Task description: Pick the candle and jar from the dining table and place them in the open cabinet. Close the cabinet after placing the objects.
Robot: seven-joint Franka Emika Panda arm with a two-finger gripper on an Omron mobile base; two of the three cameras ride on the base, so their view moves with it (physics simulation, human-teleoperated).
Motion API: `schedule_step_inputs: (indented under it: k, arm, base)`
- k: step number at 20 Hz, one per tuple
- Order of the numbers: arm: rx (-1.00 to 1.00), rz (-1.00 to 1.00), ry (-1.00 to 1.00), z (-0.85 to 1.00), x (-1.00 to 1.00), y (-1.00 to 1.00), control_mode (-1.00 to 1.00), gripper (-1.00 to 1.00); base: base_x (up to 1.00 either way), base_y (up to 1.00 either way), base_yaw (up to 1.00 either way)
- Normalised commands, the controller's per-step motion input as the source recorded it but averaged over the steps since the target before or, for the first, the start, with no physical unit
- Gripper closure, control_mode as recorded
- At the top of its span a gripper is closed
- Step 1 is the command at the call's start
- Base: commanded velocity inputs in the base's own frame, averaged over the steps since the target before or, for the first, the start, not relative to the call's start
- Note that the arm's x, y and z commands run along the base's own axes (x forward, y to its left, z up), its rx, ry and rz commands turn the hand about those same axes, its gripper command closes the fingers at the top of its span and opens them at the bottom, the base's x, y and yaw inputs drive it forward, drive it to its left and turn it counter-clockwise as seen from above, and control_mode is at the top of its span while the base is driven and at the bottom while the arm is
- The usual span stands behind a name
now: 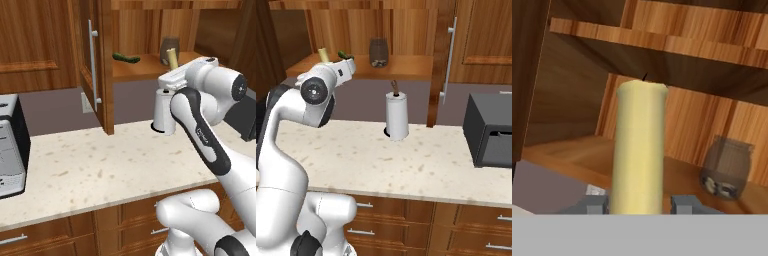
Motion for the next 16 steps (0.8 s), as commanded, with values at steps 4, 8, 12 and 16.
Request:
schedule_step_inputs:
  k: [4, 8, 12, 16]
  arm:
    - [0.08, 0.00, -0.02, 0.11, 0.00, 0.00, -1.00, 1.00]
    - [0.15, 0.00, 0.00, 0.27, 0.01, 0.02, -1.00, 1.00]
    - [0.20, 0.00, 0.00, 0.39, 0.03, 0.07, -1.00, 1.00]
    - [0.20, 0.03, 0.00, 0.11, 0.07, 0.19, -1.00, 1.00]
  base:
    - [0.00, 0.00, 0.00]
    - [0.00, 0.00, 0.00]
    - [0.00, 0.00, 0.00]
    - [0.00, 0.00, 0.00]
